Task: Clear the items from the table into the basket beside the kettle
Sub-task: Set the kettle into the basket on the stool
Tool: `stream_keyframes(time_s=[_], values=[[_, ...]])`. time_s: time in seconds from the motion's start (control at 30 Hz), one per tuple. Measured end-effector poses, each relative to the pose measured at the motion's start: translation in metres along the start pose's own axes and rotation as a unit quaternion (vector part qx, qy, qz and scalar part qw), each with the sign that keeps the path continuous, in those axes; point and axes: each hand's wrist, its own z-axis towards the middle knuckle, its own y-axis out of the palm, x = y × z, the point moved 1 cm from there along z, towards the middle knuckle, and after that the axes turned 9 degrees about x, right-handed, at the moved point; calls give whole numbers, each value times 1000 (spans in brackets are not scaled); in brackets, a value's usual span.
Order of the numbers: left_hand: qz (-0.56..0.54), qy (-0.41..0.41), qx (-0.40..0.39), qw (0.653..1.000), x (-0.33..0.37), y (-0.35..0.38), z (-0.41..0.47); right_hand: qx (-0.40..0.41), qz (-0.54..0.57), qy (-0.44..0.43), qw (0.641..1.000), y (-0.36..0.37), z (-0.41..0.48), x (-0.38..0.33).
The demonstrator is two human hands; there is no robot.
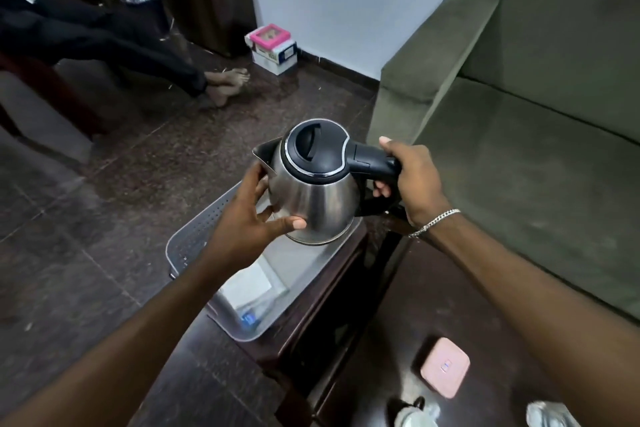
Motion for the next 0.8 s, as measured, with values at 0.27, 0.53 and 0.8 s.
stream_keyframes(time_s=[0.27, 0.53, 0.8], values=[[-12, -59, 3, 998, -61, -12, 17, -15, -35, 24, 999, 33, 13, 62], [-35, -94, -1, 995, -87, -15, 23, -20, -57, 14, 998, 41, 22, 80], [315, -123, 44, 940, -113, -72, 14, 203, -290, -230, 907, 44, -12, 57]])
